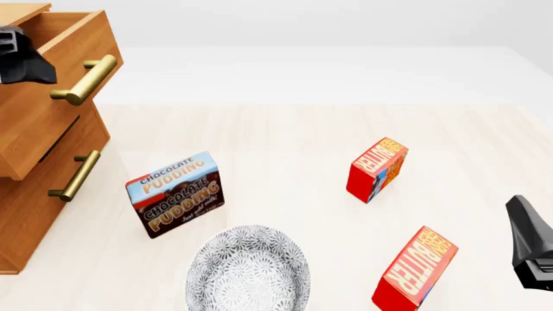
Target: Put the butter at the front in the top drawer of the cabinet and close it.
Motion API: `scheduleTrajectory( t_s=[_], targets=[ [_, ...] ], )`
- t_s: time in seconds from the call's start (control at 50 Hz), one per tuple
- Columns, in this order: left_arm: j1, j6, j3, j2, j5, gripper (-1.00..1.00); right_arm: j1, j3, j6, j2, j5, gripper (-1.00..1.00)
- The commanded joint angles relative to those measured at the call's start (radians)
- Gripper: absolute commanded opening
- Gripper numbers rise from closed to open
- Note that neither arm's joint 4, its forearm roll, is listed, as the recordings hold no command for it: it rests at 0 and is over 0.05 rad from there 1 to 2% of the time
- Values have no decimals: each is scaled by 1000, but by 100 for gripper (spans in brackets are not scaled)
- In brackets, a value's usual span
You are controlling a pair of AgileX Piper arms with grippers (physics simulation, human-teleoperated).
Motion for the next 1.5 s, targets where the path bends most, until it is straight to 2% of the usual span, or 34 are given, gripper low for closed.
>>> scheduleTrajectory(
  t_s=[0.02,0.3,0.54,0.76,0.96,1.5],
  targets=[
    [-11,-5,30,19,-37,100,0,1,-1,0,-1,100],
    [-23,-12,38,52,-66,100,0,1,-1,0,-1,100],
    [-87,-33,25,84,-78,100,0,1,-1,0,-1,100],
    [-120,-18,-8,85,-50,100,0,1,-1,0,-1,100],
    [-173,-50,31,95,-87,100,0,1,-1,0,-2,100],
    [-276,-83,19,112,-100,100,0,1,-1,0,-1,100]
  ],
)
